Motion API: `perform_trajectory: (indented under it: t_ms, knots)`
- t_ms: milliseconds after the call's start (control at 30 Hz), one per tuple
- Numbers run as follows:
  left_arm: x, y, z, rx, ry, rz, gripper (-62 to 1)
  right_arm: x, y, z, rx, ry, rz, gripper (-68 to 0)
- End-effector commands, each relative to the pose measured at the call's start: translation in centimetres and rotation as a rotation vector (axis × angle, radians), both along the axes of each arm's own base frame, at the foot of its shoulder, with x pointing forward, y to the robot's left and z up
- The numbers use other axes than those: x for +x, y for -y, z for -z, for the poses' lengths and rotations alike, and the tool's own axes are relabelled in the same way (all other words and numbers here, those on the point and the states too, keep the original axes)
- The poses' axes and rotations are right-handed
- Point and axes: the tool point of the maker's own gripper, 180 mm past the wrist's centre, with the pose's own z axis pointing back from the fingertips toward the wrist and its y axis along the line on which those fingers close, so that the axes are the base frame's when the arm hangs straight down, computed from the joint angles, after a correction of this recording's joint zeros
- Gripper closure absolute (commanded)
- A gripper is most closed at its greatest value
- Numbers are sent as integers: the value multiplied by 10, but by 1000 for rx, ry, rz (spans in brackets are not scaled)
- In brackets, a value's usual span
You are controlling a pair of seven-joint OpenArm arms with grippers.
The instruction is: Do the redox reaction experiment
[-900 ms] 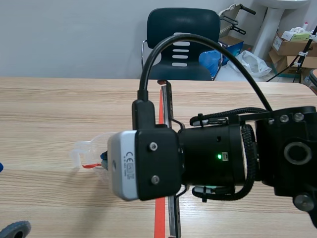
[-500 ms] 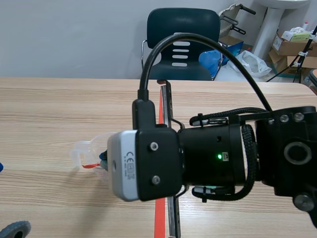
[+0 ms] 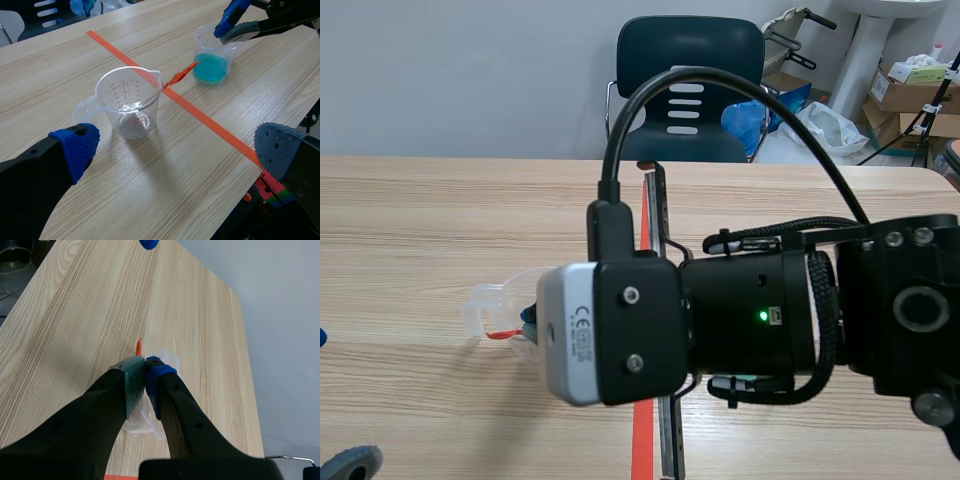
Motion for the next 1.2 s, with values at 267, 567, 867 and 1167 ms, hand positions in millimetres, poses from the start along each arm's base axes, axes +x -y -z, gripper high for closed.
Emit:
perform_trajectory:
  t_ms: [267, 567, 867, 1167]
  knots:
    - [0, 3, -6, -27, 14, -3, -623, 2, -2, -13, 28, 29, -10, -130]
    - [0, 3, -6, -29, 15, -3, -623, 1, -2, -14, 32, 29, -13, -307]
    - [0, 3, -6, -29, 16, -3, -623, 3, -2, -14, 27, 37, -10, -370]
    - [0, 3, -6, -29, 15, -3, -623, 8, -4, -17, 28, 53, -5, -470]
